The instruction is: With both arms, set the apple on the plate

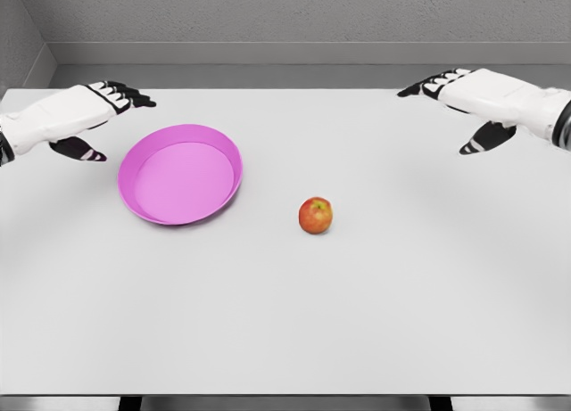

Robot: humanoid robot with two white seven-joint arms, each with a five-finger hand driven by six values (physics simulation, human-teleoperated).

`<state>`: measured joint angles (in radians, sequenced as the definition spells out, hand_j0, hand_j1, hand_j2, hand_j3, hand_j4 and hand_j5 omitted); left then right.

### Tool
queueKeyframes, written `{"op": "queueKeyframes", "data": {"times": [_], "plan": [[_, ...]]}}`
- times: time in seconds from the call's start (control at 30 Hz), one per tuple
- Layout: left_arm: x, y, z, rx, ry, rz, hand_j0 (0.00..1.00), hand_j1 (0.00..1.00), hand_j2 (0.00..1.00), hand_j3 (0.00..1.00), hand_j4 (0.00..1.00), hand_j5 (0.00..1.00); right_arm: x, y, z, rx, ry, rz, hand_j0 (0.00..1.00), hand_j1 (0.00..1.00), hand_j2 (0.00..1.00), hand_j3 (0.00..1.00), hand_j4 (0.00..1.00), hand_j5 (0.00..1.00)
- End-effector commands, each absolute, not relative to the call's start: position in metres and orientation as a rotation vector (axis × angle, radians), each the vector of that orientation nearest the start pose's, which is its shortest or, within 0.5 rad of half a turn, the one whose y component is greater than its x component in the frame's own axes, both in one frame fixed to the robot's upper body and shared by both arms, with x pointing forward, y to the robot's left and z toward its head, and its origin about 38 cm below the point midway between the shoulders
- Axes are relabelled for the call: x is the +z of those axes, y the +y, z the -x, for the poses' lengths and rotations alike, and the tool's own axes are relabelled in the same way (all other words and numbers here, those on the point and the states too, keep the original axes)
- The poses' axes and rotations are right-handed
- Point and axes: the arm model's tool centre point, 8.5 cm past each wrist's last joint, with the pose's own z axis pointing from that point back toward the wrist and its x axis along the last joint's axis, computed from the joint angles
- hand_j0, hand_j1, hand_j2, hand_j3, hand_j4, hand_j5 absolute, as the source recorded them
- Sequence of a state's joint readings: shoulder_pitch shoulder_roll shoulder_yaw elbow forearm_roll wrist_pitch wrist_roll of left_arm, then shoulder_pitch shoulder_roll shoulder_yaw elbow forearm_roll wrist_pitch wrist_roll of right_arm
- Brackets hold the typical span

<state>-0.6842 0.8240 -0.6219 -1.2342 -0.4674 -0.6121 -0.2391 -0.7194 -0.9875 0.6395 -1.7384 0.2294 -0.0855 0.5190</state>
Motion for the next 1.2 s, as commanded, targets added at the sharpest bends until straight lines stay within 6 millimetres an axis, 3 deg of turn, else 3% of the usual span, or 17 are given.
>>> {"op": "queueKeyframes", "data": {"times": [0.0,0.1,0.2,0.27,0.37,0.43,0.57,0.73,0.9,1.07,1.17], "plan": [[0.224,0.326,-0.460,-1.938,-1.559,-0.612,1.00,1.00,1.00,1.00,1.00,1.00,0.320,-0.321,-0.425,1.793,-1.365,0.667,1.00,1.00,1.00,1.00,1.00,1.00],[0.230,0.265,-0.445,-2.069,-1.683,-0.543,1.00,1.00,1.00,1.00,1.00,1.00,0.306,-0.322,-0.421,1.818,-1.355,0.628,1.00,1.00,1.00,1.00,1.00,1.00],[0.243,0.240,-0.431,-2.135,-1.761,-0.541,1.00,1.00,1.00,1.00,1.00,1.00,0.304,-0.325,-0.419,1.834,-1.352,0.620,1.00,1.00,1.00,1.00,1.00,1.00],[0.248,0.216,-0.426,-2.212,-1.794,-0.512,1.00,1.00,1.00,1.00,1.00,1.00,0.302,-0.341,-0.421,1.809,-1.308,0.640,1.00,1.00,1.00,1.00,1.00,1.00],[0.239,0.168,-0.417,-2.350,-1.809,-0.385,1.00,1.00,1.00,1.00,1.00,1.00,0.299,-0.341,-0.421,1.811,-1.302,0.636,1.00,1.00,1.00,1.00,1.00,1.00],[0.244,0.127,-0.411,-2.475,-1.833,-0.303,1.00,1.00,1.00,1.00,1.00,1.00,0.298,-0.340,-0.420,1.813,-1.304,0.631,1.00,1.00,1.00,1.00,1.00,1.00],[0.240,0.092,-0.398,-2.611,-1.805,-0.160,1.00,1.00,1.00,1.00,1.00,1.00,0.297,-0.340,-0.421,1.811,-1.304,0.628,1.00,1.00,1.00,1.00,1.00,1.00],[0.222,0.082,-0.390,-2.653,-1.734,-0.035,1.00,1.00,1.00,1.00,1.00,1.00,0.297,-0.339,-0.420,1.813,-1.306,0.625,1.00,1.00,1.00,1.00,1.00,1.00],[0.224,0.082,-0.395,-2.666,-1.705,-0.055,1.00,1.00,1.00,1.00,1.00,1.00,0.297,-0.339,-0.421,1.813,-1.308,0.627,1.00,1.00,1.00,1.00,1.00,1.00],[0.217,0.064,-0.413,-2.651,-1.681,-0.070,1.00,1.00,1.00,1.00,1.00,1.00,0.298,-0.338,-0.420,1.816,-1.310,0.626,1.00,1.00,1.00,1.00,1.00,1.00],[0.211,0.063,-0.427,-2.650,-1.636,-0.120,1.00,1.00,1.00,1.00,1.00,1.00,0.297,-0.338,-0.420,1.817,-1.308,0.626,1.00,1.00,1.00,1.00,1.00,1.00]]}}
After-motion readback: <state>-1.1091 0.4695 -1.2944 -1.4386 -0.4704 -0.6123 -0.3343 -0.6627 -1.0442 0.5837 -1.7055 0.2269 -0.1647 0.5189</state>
